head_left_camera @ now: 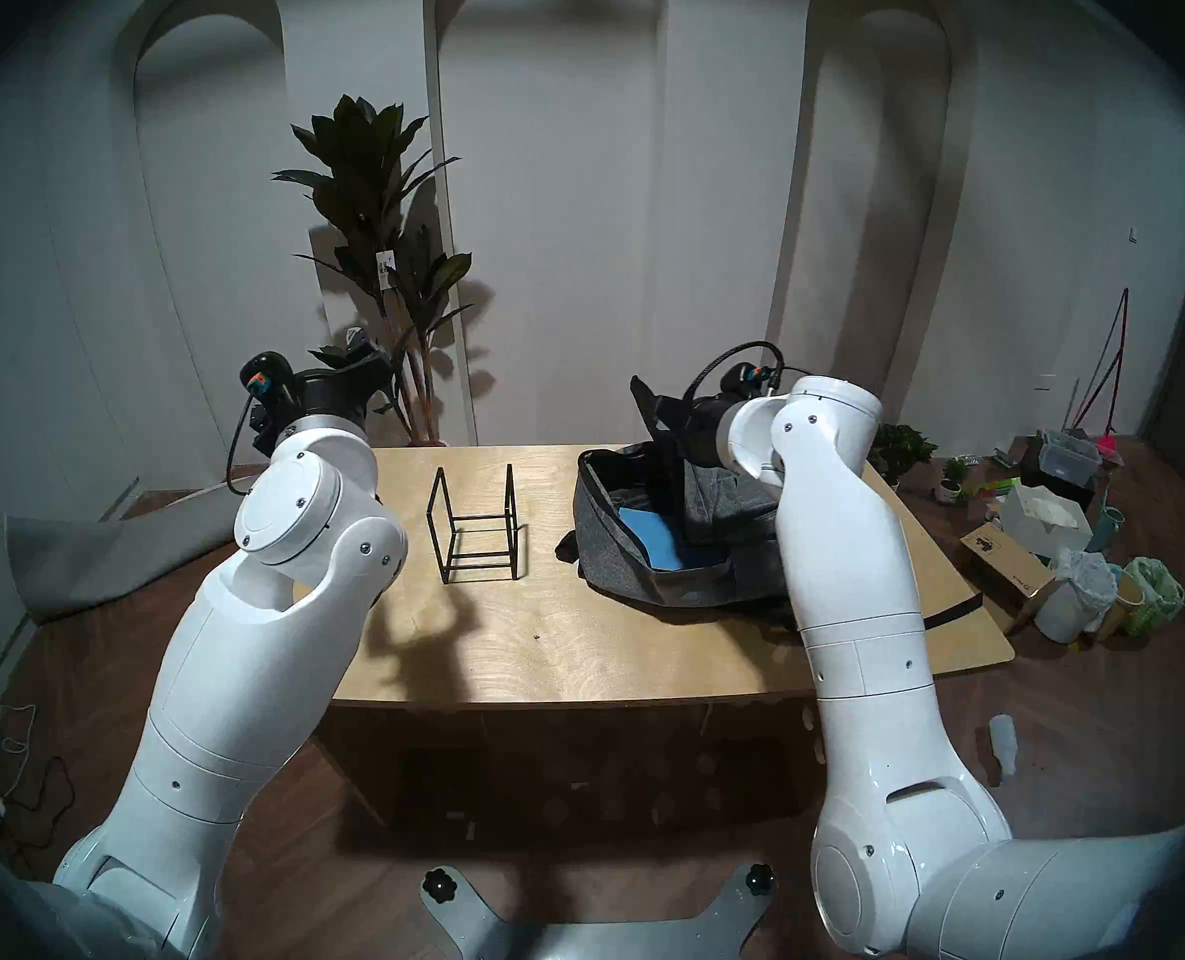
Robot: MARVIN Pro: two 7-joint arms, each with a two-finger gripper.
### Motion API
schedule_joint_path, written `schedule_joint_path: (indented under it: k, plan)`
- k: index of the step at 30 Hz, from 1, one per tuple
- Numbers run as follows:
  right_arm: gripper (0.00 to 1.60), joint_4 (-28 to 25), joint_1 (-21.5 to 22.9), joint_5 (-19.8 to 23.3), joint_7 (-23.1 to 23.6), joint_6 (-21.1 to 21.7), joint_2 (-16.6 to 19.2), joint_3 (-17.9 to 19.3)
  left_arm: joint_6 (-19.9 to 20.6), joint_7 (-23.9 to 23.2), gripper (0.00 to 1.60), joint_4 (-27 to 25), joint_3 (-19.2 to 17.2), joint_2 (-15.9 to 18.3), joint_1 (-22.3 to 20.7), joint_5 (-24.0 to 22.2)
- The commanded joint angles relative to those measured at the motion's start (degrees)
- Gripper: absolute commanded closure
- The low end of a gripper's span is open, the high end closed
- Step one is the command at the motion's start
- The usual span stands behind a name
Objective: Put the book into the bag and close the bag
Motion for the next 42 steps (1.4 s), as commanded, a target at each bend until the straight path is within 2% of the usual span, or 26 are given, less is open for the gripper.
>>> schedule_joint_path:
  k: [1, 13, 14, 15, 16, 23, 31, 37, 42]
  plan:
    - [1.6, 0.2, 1.3, -1.3, -1.3, -0.6, -3.8, -5.2, -1.1, -0.6, 0.0, -2.1, -2.7, 1.4, 1.5, -0.8]
    - [1.6, 7.0, 3.4, -7.1, -4.5, -4.5, -5.8, -14.9, -2.6, -2.4, 0.0, -2.7, -6.7, 2.9, 4.2, -3.5]
    - [1.51, 7.5, 3.6, -7.9, -4.3, -5.1, -5.4, -16.1, -2.8, -2.5, 0.0, -2.7, -6.9, 3.0, 4.4, -3.7]
    - [0.83, 8.2, 3.8, -8.3, -4.4, -5.5, -5.5, -16.6, -2.9, -2.7, 0.0, -2.6, -7.2, 3.1, 4.5, -4.0]
    - [0.0, 8.7, 3.7, -8.5, -4.4, -6.2, -5.6, -17.0, -3.0, -2.9, 0.0, -2.6, -7.5, 3.2, 4.7, -4.2]
    - [0.0, 10.1, 4.6, -9.8, -2.5, -9.0, -4.4, -19.4, -3.6, -4.2, 0.0, -1.8, -8.4, 3.7, 4.9, -5.5]
    - [0.0, 3.2, 3.4, -8.7, -1.6, -7.0, -3.8, -18.7, -3.3, -6.1, 0.0, -0.2, -7.8, 4.4, 3.6, -6.6]
    - [0.0, -0.8, 2.1, -10.7, 0.1, -12.6, -0.8, -18.3, -4.6, -12.2, 0.0, -0.5, -8.0, 5.0, 4.5, -10.2]
    - [0.0, -4.8, -1.3, -14.2, 1.0, -17.3, 3.7, -18.2, -6.0, -16.8, 0.0, -1.3, -8.8, 7.0, 7.1, -10.3]
